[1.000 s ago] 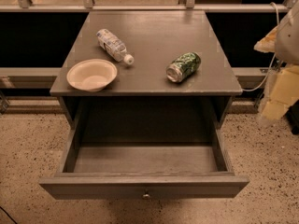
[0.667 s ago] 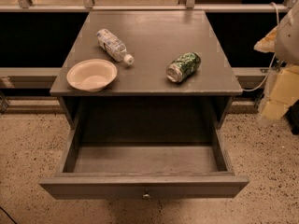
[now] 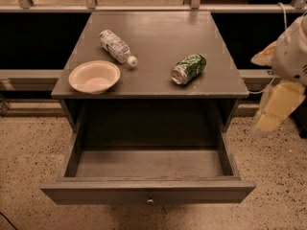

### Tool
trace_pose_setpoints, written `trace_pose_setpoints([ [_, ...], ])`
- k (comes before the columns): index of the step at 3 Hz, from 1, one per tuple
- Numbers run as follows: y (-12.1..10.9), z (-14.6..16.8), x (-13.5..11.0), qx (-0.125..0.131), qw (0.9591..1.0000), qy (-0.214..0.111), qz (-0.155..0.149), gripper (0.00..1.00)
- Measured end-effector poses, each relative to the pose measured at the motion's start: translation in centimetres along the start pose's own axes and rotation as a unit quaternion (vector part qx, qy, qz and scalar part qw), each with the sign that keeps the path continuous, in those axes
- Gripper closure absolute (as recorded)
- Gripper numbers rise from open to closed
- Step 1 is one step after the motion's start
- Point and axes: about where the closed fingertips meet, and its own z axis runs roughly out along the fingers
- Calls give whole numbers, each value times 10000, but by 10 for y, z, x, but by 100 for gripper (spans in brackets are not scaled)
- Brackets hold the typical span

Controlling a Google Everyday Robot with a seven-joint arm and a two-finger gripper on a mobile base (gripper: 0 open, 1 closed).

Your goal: Close top drawer

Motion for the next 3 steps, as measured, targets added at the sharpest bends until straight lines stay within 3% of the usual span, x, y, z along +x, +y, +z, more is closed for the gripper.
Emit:
trace_pose_setpoints([
  [1, 29, 63, -2, -275, 9976, -602, 202, 0],
  [2, 79, 119, -5, -328, 9892, -1386, 339, 3],
  [3, 114, 167, 11, -229, 9805, -1857, 597, 26],
])
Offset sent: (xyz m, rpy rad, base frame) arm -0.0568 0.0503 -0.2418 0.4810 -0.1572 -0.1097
